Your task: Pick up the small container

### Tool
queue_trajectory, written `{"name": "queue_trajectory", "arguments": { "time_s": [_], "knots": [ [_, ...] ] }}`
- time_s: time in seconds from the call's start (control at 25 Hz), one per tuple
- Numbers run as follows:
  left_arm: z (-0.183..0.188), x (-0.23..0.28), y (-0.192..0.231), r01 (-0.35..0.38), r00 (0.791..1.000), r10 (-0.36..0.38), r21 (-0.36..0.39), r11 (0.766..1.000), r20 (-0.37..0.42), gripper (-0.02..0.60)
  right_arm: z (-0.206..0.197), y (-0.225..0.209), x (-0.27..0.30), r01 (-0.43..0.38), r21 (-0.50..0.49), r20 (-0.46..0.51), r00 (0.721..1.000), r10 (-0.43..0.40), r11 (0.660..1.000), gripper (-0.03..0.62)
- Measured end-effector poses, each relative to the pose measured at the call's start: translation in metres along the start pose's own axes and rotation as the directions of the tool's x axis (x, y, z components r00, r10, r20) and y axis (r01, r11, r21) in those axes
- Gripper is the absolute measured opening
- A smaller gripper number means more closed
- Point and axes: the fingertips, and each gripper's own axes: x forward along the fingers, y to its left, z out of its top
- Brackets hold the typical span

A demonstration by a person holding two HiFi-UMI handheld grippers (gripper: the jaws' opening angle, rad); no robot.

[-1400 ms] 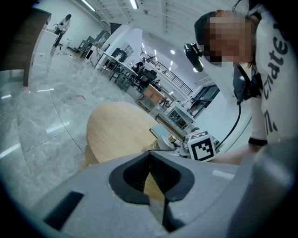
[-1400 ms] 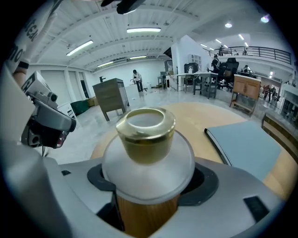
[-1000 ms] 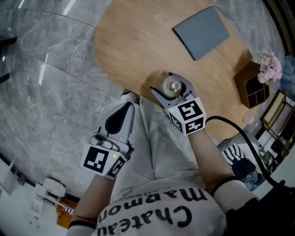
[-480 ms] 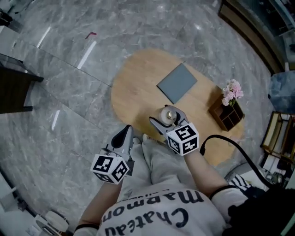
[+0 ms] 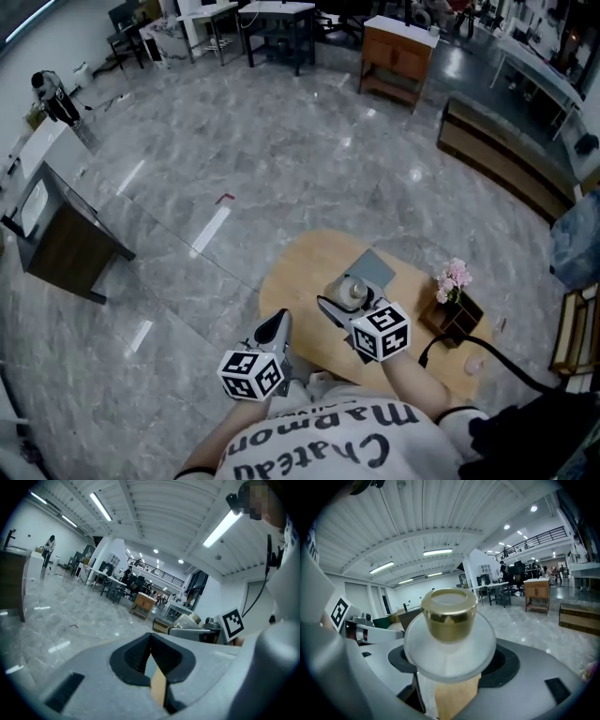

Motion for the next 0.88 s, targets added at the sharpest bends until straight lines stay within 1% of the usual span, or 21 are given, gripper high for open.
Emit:
{"name": "queue_trajectory", "arguments": {
  "time_s": [0.12, 0.24, 0.36, 0.52, 0.64, 0.76, 0.88],
  "knots": [
    [0.036, 0.004, -0.008, 0.017, 0.997, -0.02, 0.045, 0.999, 0.07, 0.015, 0.045, -0.001, -0.008, 0.001, -0.037, 0.088, 0.996, 0.002, 0.999, 0.328],
    [0.071, 0.002, -0.017, 0.035, 0.99, -0.047, 0.091, 0.995, 0.13, 0.015, 0.088, 0.0, -0.019, 0.01, -0.063, 0.174, 0.985, 0.001, 0.998, 0.328],
    [0.091, -0.007, -0.02, 0.037, 0.984, -0.059, 0.129, 0.991, 0.17, 0.015, 0.118, 0.008, -0.034, 0.025, -0.107, 0.231, 0.973, 0.001, 0.994, 0.328],
    [0.106, -0.019, -0.021, 0.039, 0.974, -0.063, 0.111, 0.993, 0.217, 0.015, 0.143, 0.018, -0.057, 0.042, -0.154, 0.283, 0.959, 0.003, 0.987, 0.328],
    [0.133, -0.022, -0.027, 0.047, 0.961, -0.078, 0.122, 0.991, 0.264, 0.015, 0.166, 0.022, -0.07, 0.051, -0.168, 0.323, 0.946, 0.006, 0.984, 0.328],
    [0.165, -0.027, -0.039, 0.076, 0.946, -0.113, 0.131, 0.988, 0.304, 0.015, 0.191, 0.028, -0.085, 0.043, -0.174, 0.374, 0.927, 0.026, 0.984, 0.328],
    [0.187, -0.033, -0.053, 0.118, 0.936, -0.162, 0.152, 0.981, 0.314, 0.015, 0.213, 0.034, -0.1, 0.04, -0.172, 0.425, 0.905, 0.037, 0.984, 0.328]
  ]
}}
